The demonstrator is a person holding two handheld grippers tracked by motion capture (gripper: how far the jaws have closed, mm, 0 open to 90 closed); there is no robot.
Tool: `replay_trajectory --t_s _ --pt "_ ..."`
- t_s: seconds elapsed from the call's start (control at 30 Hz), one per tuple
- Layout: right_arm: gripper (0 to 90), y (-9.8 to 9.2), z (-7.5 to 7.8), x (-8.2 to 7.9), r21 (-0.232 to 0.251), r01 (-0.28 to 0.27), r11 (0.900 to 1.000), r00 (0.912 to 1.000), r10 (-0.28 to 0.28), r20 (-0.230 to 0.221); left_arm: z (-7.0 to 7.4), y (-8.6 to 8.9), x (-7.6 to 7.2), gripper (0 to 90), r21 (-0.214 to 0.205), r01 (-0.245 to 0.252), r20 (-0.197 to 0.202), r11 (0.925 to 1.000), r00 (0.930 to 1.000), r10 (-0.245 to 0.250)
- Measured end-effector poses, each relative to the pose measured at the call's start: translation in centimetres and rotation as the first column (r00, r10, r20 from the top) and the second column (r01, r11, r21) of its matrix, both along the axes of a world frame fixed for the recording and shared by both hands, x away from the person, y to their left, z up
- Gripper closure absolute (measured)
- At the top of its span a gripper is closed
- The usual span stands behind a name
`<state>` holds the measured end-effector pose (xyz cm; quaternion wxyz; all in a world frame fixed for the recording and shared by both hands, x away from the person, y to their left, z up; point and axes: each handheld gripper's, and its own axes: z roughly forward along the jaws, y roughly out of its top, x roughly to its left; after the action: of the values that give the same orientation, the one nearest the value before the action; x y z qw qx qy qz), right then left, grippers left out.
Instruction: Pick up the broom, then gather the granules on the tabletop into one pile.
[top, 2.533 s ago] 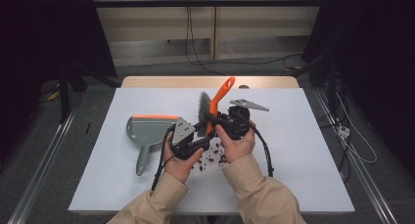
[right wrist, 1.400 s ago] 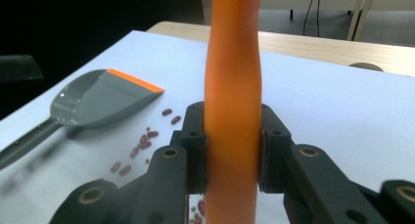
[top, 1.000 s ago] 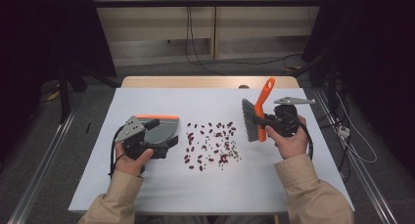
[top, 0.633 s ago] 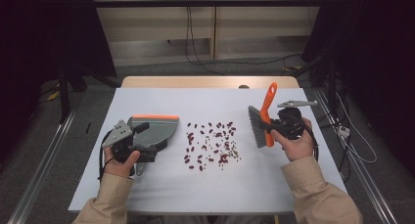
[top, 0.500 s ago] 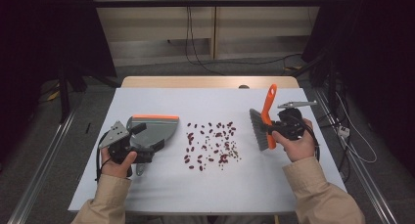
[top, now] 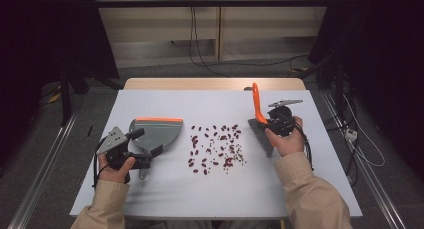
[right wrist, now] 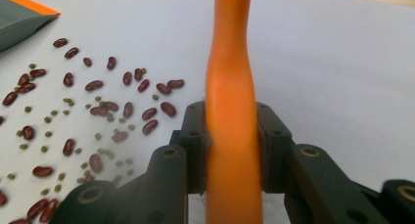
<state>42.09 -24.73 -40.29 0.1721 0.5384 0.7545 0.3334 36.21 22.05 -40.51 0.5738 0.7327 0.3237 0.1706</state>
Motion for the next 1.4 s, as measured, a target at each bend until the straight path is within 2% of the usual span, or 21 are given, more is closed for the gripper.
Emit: replay_trajectory --t_s 0.2,0.3,0.5,0.6,0.67,0.73,0.97,1.1,1.23,1.4 --pt "70.1 1.0 -0.9 1.0 -0.028 -0.003 0.9996 1.0 0.003 -0.002 -0.3 0.2 0.0 5.1 0.011 0.003 -0.005 0.9999 1.0 -0.003" --pt "69.8 1.4 -1.2 1.3 -0.051 0.001 0.9987 0.9999 0.0 0.011 -0.4 0.3 0.0 5.1 0.009 0.001 -0.004 1.0 1.0 -0.001" --pt "68.1 1.5 -1.3 1.2 -0.046 -0.014 0.9988 0.9996 0.015 0.022 -0.9 0.7 -0.1 5.0 -0.001 -0.003 -0.024 1.0 0.9997 0.003" --pt "60.8 1.6 -1.2 1.0 -0.027 -0.029 0.9992 0.9993 0.03 0.024 -1.1 0.9 -0.1 5.1 -0.004 -0.01 -0.027 0.9999 0.9996 0.01" --pt "58.4 1.7 -1.1 0.8 -0.034 -0.035 0.9988 0.9989 0.037 0.03 -1.0 1.0 -0.1 5.1 -0.015 -0.011 -0.031 0.9998 0.9995 0.011" --pt "56.9 1.8 -1.0 0.5 -0.04 -0.042 0.9983 0.9986 0.044 0.031 -1.1 1.1 -0.2 5.1 -0.009 -0.011 -0.028 0.9999 0.9995 0.011" --pt "59.8 1.7 -0.5 -0.7 -0.072 -0.025 0.9971 0.9983 0.029 0.051 -1.1 1.2 -0.5 5.1 -0.006 -0.013 -0.03 0.9999 0.9995 0.012" --pt "64.6 1.2 -0.3 -1.1 -0.072 -0.015 0.9973 0.9982 0.019 0.057 -1.1 1.2 -0.6 5.1 -0.002 -0.012 -0.027 0.9999 0.9996 0.012" --pt "68.8 1.0 -0.6 -1.1 -0.072 -0.033 0.9968 0.9978 0.037 0.055 -1.1 1.1 -0.6 5.0 0.0 -0.011 -0.027 0.9999 0.9996 0.011" --pt "70.3 1.0 -1.0 -1.2 -0.077 -0.013 0.997 0.9982 0.017 0.058 -1.1 1.2 -0.6 5.0 0.001 -0.015 -0.027 0.9999 0.9995 0.015"
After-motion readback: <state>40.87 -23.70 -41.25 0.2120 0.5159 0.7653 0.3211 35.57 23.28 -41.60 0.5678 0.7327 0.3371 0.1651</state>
